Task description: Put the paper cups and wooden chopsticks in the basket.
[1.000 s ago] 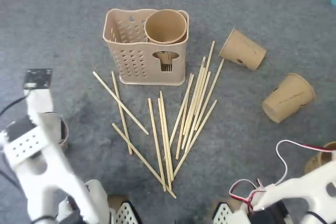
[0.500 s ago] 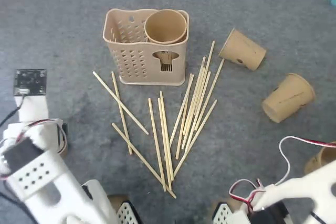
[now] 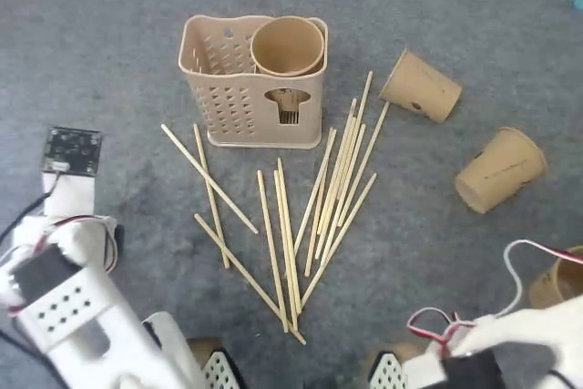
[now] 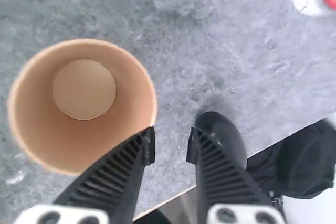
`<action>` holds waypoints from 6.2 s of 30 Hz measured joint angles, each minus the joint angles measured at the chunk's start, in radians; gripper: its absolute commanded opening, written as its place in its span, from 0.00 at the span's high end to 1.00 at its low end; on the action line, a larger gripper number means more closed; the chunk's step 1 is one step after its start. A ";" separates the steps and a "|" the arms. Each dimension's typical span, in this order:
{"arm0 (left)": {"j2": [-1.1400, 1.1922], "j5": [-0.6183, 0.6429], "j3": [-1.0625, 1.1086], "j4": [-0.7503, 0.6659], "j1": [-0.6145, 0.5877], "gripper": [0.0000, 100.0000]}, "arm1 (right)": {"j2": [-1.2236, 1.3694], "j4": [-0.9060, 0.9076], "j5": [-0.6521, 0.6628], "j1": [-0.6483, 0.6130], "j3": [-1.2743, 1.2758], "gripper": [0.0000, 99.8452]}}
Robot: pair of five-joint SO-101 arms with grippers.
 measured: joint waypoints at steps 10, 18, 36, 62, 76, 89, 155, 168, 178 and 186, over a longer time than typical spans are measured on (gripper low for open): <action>0.029 -0.002 0.123 -0.173 -0.109 0.76 | 0.261 -0.037 0.000 -0.023 0.005 0.89; 0.029 -0.046 0.238 -0.201 -0.114 0.76 | 0.287 -0.048 0.000 -0.044 0.005 0.89; 0.029 0.080 0.465 -0.434 -0.074 0.99 | 0.287 -0.015 -0.083 -0.084 -0.028 0.99; 0.029 0.216 0.465 -0.434 0.058 0.99 | 0.287 0.523 -0.632 -0.810 -0.799 0.99; 0.029 0.216 0.465 -0.434 0.026 0.99 | 0.287 0.376 -0.878 -1.261 -1.054 0.99; 0.029 0.216 0.465 -0.434 0.026 0.99 | 0.422 0.130 -0.910 -1.494 -1.069 0.99; 0.029 0.216 0.465 -0.446 0.028 0.99 | 0.222 0.509 -0.783 -1.298 -0.672 0.99; 0.029 0.216 0.465 -0.446 0.051 0.99 | -0.273 0.149 -0.529 -1.010 0.238 0.99; 0.031 0.221 0.292 -0.334 0.094 0.99 | -0.272 -0.112 -0.459 -0.832 0.598 0.99; 0.031 0.250 -0.095 -0.018 0.186 0.99 | -0.272 -0.307 -0.448 -0.798 0.775 0.99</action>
